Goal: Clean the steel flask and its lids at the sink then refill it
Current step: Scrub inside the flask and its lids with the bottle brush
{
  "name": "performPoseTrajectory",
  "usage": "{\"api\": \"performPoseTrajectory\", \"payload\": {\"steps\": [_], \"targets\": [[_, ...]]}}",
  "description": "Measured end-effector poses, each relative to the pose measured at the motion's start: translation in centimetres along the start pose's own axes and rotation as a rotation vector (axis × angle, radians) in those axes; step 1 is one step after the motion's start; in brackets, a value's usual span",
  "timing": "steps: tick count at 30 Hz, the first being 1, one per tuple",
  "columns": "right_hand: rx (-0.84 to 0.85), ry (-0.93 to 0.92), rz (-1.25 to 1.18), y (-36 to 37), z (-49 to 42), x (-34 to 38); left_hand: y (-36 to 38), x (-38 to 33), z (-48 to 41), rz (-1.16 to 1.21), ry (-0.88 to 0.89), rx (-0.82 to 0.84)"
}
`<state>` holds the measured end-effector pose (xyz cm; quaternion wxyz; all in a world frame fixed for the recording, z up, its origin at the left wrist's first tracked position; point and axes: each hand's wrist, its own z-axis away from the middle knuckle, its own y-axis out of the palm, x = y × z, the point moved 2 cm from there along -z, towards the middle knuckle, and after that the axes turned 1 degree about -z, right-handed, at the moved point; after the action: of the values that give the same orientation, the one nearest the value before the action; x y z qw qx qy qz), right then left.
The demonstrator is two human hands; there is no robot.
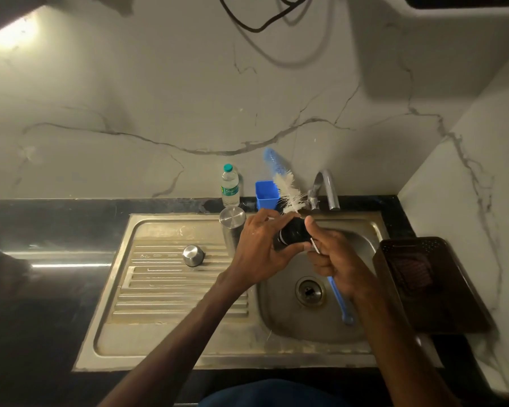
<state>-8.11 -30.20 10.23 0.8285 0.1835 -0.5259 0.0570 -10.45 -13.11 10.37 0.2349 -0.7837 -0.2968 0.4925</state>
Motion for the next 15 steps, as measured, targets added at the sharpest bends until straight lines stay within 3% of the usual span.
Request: {"api": "performPoseTrajectory", "payload": {"steps": [15], "targets": [[-0.025, 0.017, 0.027, 1.5, 0.6, -2.0, -1.1, 2.5, 1.0, 0.048, 0.022, 0.062]]}}
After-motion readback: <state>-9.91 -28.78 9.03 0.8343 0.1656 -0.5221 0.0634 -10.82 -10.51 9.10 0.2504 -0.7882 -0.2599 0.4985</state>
